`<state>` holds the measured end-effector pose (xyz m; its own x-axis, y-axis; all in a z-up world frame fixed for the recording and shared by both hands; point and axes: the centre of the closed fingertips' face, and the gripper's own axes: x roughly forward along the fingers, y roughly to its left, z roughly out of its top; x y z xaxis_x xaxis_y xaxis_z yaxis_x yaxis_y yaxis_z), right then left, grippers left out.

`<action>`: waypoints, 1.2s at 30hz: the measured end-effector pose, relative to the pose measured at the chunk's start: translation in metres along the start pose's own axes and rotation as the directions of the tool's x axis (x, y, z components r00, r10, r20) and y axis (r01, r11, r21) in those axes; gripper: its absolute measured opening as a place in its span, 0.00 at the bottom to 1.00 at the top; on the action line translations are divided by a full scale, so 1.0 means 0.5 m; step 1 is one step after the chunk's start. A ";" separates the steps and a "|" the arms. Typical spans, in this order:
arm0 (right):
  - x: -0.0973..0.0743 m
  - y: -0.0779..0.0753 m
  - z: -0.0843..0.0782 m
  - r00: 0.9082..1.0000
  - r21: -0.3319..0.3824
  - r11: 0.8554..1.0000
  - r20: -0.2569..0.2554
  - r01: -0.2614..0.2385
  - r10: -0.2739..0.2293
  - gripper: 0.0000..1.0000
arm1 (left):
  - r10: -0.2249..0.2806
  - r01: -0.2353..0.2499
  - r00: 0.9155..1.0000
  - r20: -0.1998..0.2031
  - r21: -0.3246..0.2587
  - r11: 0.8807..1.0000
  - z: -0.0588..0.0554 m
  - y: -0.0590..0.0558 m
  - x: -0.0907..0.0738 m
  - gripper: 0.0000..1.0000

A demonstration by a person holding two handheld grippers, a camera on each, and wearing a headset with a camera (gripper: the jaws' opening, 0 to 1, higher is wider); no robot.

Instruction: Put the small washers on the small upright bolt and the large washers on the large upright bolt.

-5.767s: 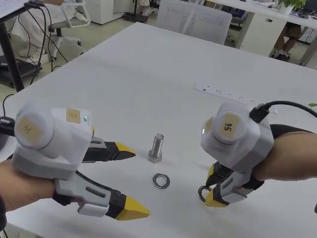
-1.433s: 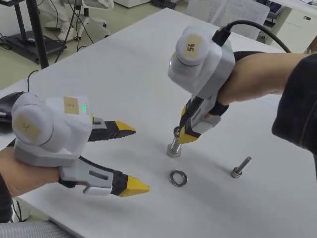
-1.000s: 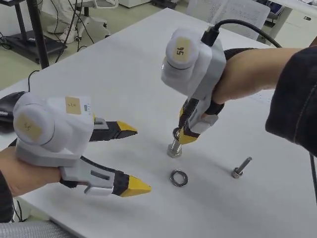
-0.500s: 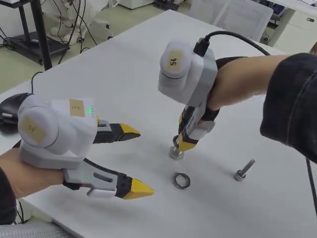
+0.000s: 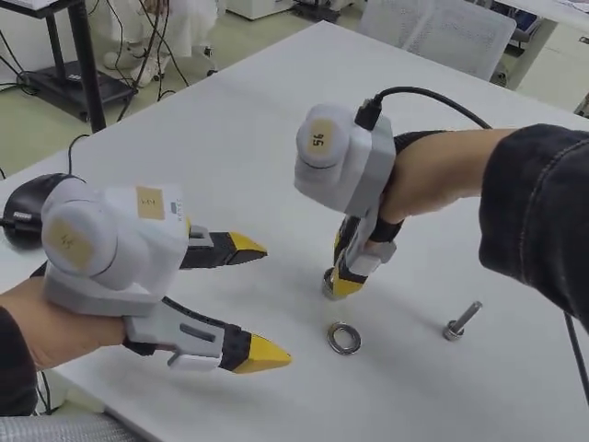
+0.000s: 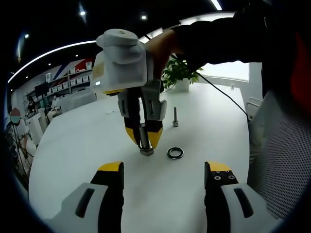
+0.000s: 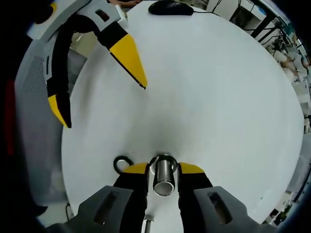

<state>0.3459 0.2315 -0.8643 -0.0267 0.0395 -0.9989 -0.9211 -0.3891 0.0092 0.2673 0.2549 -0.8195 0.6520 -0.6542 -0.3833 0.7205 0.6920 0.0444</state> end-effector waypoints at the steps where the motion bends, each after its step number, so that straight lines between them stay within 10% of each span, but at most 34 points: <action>1: 0.001 0.000 -0.001 1.000 0.005 1.000 -0.001 -0.002 0.002 0.24 | 0.000 0.000 1.000 0.000 0.000 1.000 0.000 0.000 0.000 0.66; 36: -0.034 0.017 -0.059 0.997 0.081 0.996 0.050 0.048 -0.052 0.32 | -0.010 0.010 1.000 0.006 0.005 1.000 0.007 -0.006 0.006 0.66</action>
<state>0.3498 0.2001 -0.8488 0.0022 0.1056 -0.9944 -0.9497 -0.3112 -0.0351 0.2680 0.2497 -0.8174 0.6461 -0.6628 -0.3786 0.7280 0.6841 0.0449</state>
